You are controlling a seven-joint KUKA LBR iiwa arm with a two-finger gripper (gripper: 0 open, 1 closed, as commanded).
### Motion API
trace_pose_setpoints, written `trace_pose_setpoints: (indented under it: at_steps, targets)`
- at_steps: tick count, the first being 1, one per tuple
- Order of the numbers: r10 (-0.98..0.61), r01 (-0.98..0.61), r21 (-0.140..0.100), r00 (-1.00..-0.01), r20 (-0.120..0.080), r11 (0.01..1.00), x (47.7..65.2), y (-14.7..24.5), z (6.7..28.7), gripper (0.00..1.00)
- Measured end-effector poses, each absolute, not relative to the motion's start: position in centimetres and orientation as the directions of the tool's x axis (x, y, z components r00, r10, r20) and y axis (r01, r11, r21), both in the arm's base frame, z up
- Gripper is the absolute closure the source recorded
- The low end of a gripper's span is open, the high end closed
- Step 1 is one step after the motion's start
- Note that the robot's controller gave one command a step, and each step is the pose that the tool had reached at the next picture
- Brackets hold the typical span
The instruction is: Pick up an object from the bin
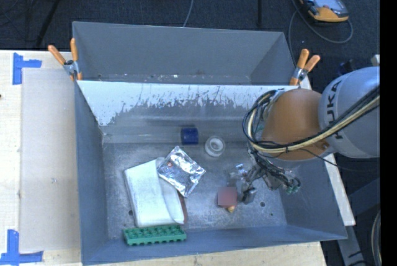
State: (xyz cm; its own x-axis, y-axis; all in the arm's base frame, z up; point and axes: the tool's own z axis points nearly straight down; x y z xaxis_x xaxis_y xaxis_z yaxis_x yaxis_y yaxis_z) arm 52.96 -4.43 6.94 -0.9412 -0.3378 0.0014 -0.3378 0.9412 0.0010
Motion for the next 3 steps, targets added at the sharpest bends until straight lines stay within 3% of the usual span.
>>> trace_pose_setpoints:
  at_steps: [1,2,3]
  targets:
    - [-0.187,-0.187,-0.002,-0.982,-0.011,0.982,55.0,-2.4,31.2,1.00]
    - [0.045,0.045,0.000,-0.999,0.007,0.999,52.7,-2.9,20.9,1.00]
    - [0.041,0.041,0.000,-0.999,0.001,0.999,52.8,-2.9,21.2,0.00]
